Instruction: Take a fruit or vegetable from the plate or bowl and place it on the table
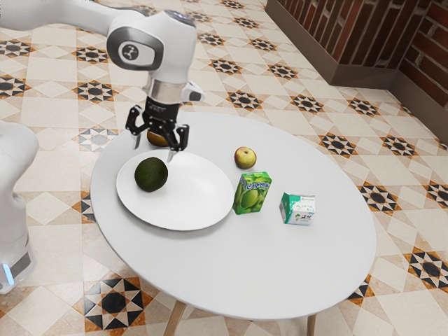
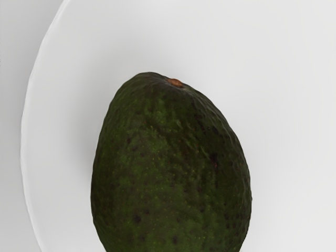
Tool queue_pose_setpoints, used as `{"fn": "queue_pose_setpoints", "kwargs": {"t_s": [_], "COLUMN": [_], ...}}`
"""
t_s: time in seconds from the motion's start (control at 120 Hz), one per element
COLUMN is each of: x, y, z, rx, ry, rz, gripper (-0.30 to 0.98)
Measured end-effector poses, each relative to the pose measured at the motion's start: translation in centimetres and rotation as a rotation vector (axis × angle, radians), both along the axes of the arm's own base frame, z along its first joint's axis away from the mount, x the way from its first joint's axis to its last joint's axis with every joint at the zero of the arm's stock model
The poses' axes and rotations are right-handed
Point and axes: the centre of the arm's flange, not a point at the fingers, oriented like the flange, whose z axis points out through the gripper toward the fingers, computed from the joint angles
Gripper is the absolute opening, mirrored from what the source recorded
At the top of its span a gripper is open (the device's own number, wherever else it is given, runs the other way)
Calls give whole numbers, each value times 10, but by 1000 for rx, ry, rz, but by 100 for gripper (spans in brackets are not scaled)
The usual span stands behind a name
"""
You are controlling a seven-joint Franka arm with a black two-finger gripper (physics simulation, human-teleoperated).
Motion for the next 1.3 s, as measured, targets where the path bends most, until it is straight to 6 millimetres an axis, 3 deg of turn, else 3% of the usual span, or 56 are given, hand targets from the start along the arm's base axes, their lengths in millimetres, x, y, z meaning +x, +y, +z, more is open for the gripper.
{"fn": "queue_pose_setpoints", "kwargs": {"t_s": [0.3, 0.867, 1.3], "x": [3, 10, 17], "y": [13, 10, 23], "z": [-14, -31, -62], "rx": [14, -2, -77], "ry": [26, 48, 62], "rz": [-25, -29, -8], "gripper": [69, 69, 69]}}
